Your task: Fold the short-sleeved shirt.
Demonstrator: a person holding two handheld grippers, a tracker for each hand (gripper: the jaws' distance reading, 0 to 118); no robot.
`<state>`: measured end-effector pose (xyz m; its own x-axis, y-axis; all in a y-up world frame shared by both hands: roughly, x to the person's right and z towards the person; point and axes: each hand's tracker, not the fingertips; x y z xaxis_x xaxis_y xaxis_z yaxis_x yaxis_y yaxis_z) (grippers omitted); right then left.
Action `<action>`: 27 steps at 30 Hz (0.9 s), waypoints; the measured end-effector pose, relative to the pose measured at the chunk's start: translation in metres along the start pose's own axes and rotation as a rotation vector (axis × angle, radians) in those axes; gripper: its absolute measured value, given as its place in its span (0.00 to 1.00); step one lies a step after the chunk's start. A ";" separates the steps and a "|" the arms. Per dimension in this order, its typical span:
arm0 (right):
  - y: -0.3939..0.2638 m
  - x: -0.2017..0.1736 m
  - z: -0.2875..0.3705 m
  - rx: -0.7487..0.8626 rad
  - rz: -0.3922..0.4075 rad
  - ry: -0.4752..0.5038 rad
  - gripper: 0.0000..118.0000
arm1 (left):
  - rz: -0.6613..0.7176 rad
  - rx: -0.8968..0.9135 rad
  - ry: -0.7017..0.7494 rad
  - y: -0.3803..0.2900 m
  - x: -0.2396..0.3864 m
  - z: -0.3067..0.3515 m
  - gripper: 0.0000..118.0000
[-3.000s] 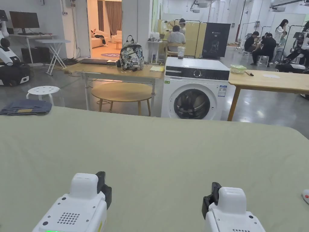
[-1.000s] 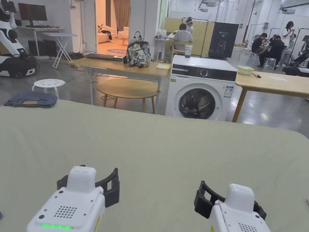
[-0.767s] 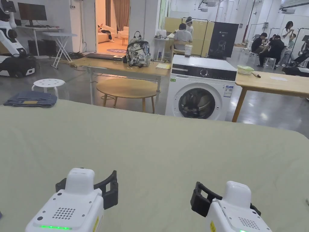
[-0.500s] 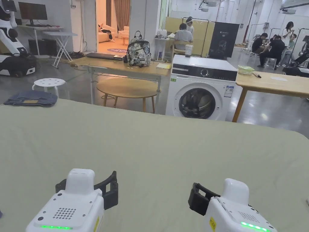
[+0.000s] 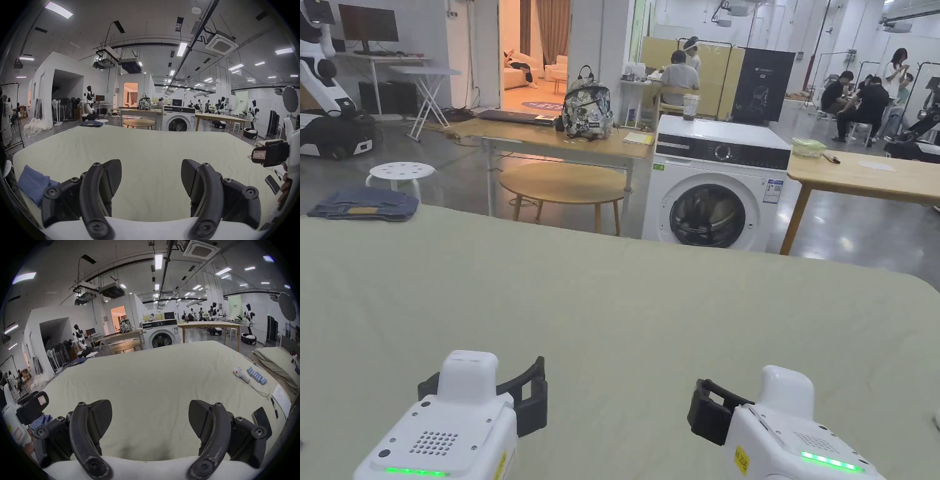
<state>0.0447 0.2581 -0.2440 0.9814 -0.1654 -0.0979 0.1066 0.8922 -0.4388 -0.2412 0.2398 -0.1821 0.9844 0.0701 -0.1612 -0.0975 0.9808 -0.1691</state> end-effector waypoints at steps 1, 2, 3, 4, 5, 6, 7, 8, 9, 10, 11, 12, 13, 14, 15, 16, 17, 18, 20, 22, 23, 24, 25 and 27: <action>0.000 0.000 0.001 0.001 0.003 0.004 0.84 | -0.002 -0.004 -0.007 -0.001 0.000 0.000 0.65; -0.001 0.000 0.002 0.002 0.010 0.008 0.84 | -0.008 -0.009 -0.011 -0.001 0.000 0.000 0.65; -0.001 0.000 0.002 0.003 0.011 0.010 0.84 | -0.012 -0.009 -0.011 -0.001 0.001 0.000 0.65; -0.001 0.000 0.003 0.004 0.013 0.009 0.84 | -0.016 -0.006 -0.011 -0.002 0.001 0.000 0.65; -0.002 0.000 0.003 0.007 0.017 0.008 0.84 | -0.016 -0.001 -0.010 -0.002 0.001 0.000 0.65; -0.002 0.000 0.003 0.009 0.018 0.006 0.84 | -0.014 0.001 -0.009 -0.001 0.001 0.000 0.65; -0.002 -0.001 0.003 0.009 0.018 -0.001 0.84 | -0.011 0.003 -0.010 -0.001 0.000 0.000 0.65; -0.002 -0.001 0.004 0.007 0.018 -0.005 0.84 | -0.005 0.006 -0.012 -0.001 0.000 0.001 0.65; -0.002 -0.001 0.004 0.005 0.019 -0.005 0.84 | -0.001 0.008 -0.013 -0.001 -0.001 0.001 0.65; -0.002 -0.001 0.004 0.002 0.018 -0.007 0.84 | 0.003 0.009 -0.015 -0.001 -0.001 0.001 0.65; -0.002 -0.002 0.003 0.000 0.017 -0.008 0.84 | 0.009 0.011 -0.019 -0.002 -0.002 0.001 0.65; -0.002 -0.002 0.003 -0.001 0.017 -0.009 0.84 | 0.012 0.012 -0.022 -0.002 -0.002 0.001 0.65; -0.002 -0.002 0.003 -0.003 0.015 -0.010 0.84 | 0.014 0.012 -0.026 -0.003 -0.002 0.001 0.65; -0.002 -0.003 0.003 -0.005 0.016 -0.012 0.84 | 0.012 0.012 -0.026 -0.004 -0.002 0.001 0.65; -0.003 -0.003 0.003 -0.006 0.018 -0.016 0.84 | 0.010 0.013 -0.023 -0.004 -0.002 0.001 0.65; -0.004 -0.004 -0.001 -0.008 0.019 -0.018 0.84 | 0.008 0.015 -0.020 -0.005 -0.002 0.001 0.65; -0.005 -0.004 -0.004 -0.008 0.024 -0.021 0.84 | 0.008 0.020 -0.020 -0.005 -0.002 0.001 0.65; -0.006 -0.005 -0.004 -0.007 0.030 -0.023 0.84 | 0.009 0.025 -0.021 -0.006 -0.002 0.001 0.65; -0.006 -0.007 -0.002 0.000 0.046 -0.037 0.84 | 0.019 0.033 -0.022 -0.005 -0.003 0.001 0.65; -0.006 -0.010 -0.002 0.012 0.072 -0.065 0.84 | 0.038 0.045 -0.028 -0.004 -0.004 -0.001 0.65; -0.006 -0.012 -0.002 0.019 0.079 -0.077 0.84 | 0.051 0.053 -0.034 -0.004 -0.006 -0.001 0.65; -0.007 -0.013 -0.004 0.021 0.084 -0.077 0.84 | 0.056 0.058 -0.037 -0.003 -0.006 -0.001 0.65; -0.008 -0.013 -0.005 0.024 0.097 -0.070 0.84 | 0.058 0.063 -0.038 -0.002 -0.006 0.000 0.66; -0.008 -0.013 -0.008 0.022 0.111 -0.069 0.84 | 0.059 0.071 -0.039 0.000 -0.006 -0.001 0.66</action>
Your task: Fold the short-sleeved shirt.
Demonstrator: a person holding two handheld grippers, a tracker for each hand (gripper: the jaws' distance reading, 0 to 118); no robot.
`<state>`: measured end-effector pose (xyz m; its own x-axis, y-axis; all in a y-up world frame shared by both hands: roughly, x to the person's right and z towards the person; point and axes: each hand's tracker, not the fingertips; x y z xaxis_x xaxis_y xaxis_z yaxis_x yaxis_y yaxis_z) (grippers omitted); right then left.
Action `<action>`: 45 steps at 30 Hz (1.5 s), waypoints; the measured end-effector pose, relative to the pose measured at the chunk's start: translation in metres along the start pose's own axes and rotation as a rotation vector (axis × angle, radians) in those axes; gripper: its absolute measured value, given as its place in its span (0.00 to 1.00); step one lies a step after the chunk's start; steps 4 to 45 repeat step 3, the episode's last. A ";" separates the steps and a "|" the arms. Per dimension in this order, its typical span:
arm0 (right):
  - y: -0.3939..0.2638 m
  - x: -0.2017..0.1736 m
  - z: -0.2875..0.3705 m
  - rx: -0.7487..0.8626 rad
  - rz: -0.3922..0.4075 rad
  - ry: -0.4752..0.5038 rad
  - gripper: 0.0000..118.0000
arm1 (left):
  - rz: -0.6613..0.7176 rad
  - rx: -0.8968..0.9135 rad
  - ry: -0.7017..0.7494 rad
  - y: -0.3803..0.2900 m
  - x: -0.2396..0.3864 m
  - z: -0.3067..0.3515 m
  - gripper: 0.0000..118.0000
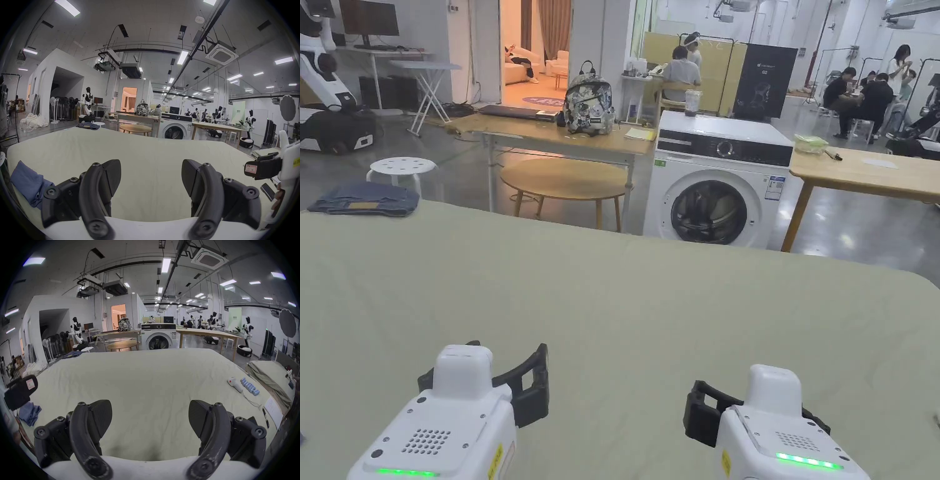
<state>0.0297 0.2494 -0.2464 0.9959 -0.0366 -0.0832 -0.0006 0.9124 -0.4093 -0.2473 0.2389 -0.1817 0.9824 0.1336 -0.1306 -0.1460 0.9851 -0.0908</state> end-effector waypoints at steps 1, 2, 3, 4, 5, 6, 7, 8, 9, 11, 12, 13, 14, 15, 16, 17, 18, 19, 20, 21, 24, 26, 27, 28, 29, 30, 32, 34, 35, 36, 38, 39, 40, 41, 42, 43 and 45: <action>0.003 0.000 0.000 -0.006 0.006 -0.010 0.84 | -0.002 0.004 0.003 0.001 0.000 -0.001 0.66; 0.004 0.001 0.001 -0.005 0.005 -0.009 0.84 | -0.006 0.006 0.007 0.000 0.000 -0.002 0.66; 0.004 0.001 0.001 -0.002 0.004 -0.009 0.84 | -0.009 0.005 0.010 0.001 0.000 -0.003 0.66; 0.004 0.001 0.001 -0.002 0.004 -0.009 0.84 | -0.009 0.005 0.010 0.001 0.000 -0.003 0.66; 0.004 0.001 0.001 -0.002 0.004 -0.009 0.84 | -0.009 0.005 0.010 0.001 0.000 -0.003 0.66; 0.004 0.001 0.001 -0.002 0.004 -0.009 0.84 | -0.009 0.005 0.010 0.001 0.000 -0.003 0.66; 0.004 0.001 0.001 -0.002 0.004 -0.009 0.84 | -0.009 0.005 0.010 0.001 0.000 -0.003 0.66; 0.004 0.001 0.001 -0.002 0.004 -0.009 0.84 | -0.009 0.005 0.010 0.001 0.000 -0.003 0.66; 0.004 0.001 0.001 -0.002 0.004 -0.009 0.84 | -0.009 0.005 0.010 0.001 0.000 -0.003 0.66; 0.004 0.001 0.001 -0.002 0.004 -0.009 0.84 | -0.009 0.005 0.010 0.001 0.000 -0.003 0.66; 0.004 0.001 0.001 -0.002 0.004 -0.009 0.84 | -0.009 0.005 0.010 0.001 0.000 -0.003 0.66; 0.004 0.001 0.001 -0.002 0.004 -0.009 0.84 | -0.009 0.005 0.010 0.001 0.000 -0.003 0.66; 0.004 0.001 0.001 -0.002 0.004 -0.009 0.84 | -0.009 0.005 0.010 0.001 0.000 -0.003 0.66; 0.004 0.001 0.001 -0.002 0.004 -0.009 0.84 | -0.009 0.005 0.010 0.001 0.000 -0.003 0.66; 0.004 0.001 0.001 -0.002 0.004 -0.009 0.84 | -0.009 0.005 0.010 0.001 0.000 -0.003 0.66; 0.004 0.001 0.001 -0.002 0.004 -0.009 0.84 | -0.009 0.005 0.010 0.001 0.000 -0.003 0.66; 0.004 0.001 0.001 -0.002 0.004 -0.009 0.84 | -0.009 0.005 0.010 0.001 0.000 -0.003 0.66; 0.004 0.001 0.001 -0.002 0.004 -0.009 0.84 | -0.009 0.005 0.010 0.001 0.000 -0.003 0.66; 0.004 0.001 0.001 -0.002 0.004 -0.009 0.84 | -0.009 0.005 0.010 0.001 0.000 -0.003 0.66; 0.004 0.001 0.001 -0.002 0.004 -0.009 0.84 | -0.009 0.005 0.010 0.001 0.000 -0.003 0.66; 0.004 0.001 0.001 -0.002 0.004 -0.009 0.84 | -0.009 0.005 0.010 0.001 0.000 -0.003 0.66; 0.004 0.001 0.001 -0.002 0.004 -0.009 0.84 | -0.009 0.005 0.010 0.001 0.000 -0.003 0.66; 0.004 0.001 0.001 -0.002 0.004 -0.009 0.84 | -0.009 0.005 0.010 0.001 0.000 -0.003 0.66; 0.004 0.001 0.001 -0.002 0.004 -0.009 0.84 | -0.009 0.005 0.010 0.001 0.000 -0.003 0.66; 0.004 0.001 0.001 -0.002 0.004 -0.009 0.84 | -0.009 0.005 0.010 0.001 0.000 -0.003 0.66; 0.004 0.001 0.001 -0.002 0.004 -0.009 0.84 | -0.009 0.005 0.010 0.001 0.000 -0.003 0.66; 0.004 0.001 0.001 -0.002 0.004 -0.009 0.84 | -0.009 0.005 0.010 0.001 0.000 -0.003 0.66; 0.004 0.001 0.001 -0.002 0.004 -0.009 0.84 | -0.009 0.005 0.010 0.001 0.000 -0.003 0.66; 0.004 0.001 0.001 -0.002 0.004 -0.009 0.84 | -0.009 0.005 0.010 0.001 0.000 -0.003 0.66; 0.004 0.001 0.001 -0.002 0.004 -0.009 0.84 | -0.009 0.005 0.010 0.001 0.000 -0.003 0.66; 0.004 0.001 0.001 -0.002 0.004 -0.009 0.84 | -0.009 0.005 0.010 0.001 0.000 -0.003 0.66; 0.004 0.001 0.001 -0.002 0.004 -0.009 0.84 | -0.009 0.005 0.010 0.001 0.000 -0.003 0.66; 0.004 0.001 0.001 -0.002 0.004 -0.009 0.84 | -0.009 0.005 0.010 0.001 0.000 -0.003 0.66; 0.004 0.001 0.001 -0.002 0.004 -0.009 0.84 | -0.009 0.005 0.010 0.001 0.000 -0.003 0.66; 0.004 0.001 0.001 -0.002 0.004 -0.009 0.84 | -0.009 0.005 0.010 0.001 0.000 -0.003 0.66; 0.004 0.001 0.001 -0.002 0.004 -0.009 0.84 | -0.009 0.005 0.010 0.001 0.000 -0.003 0.66; 0.004 0.001 0.001 -0.002 0.004 -0.009 0.84 | -0.009 0.005 0.010 0.001 0.000 -0.003 0.66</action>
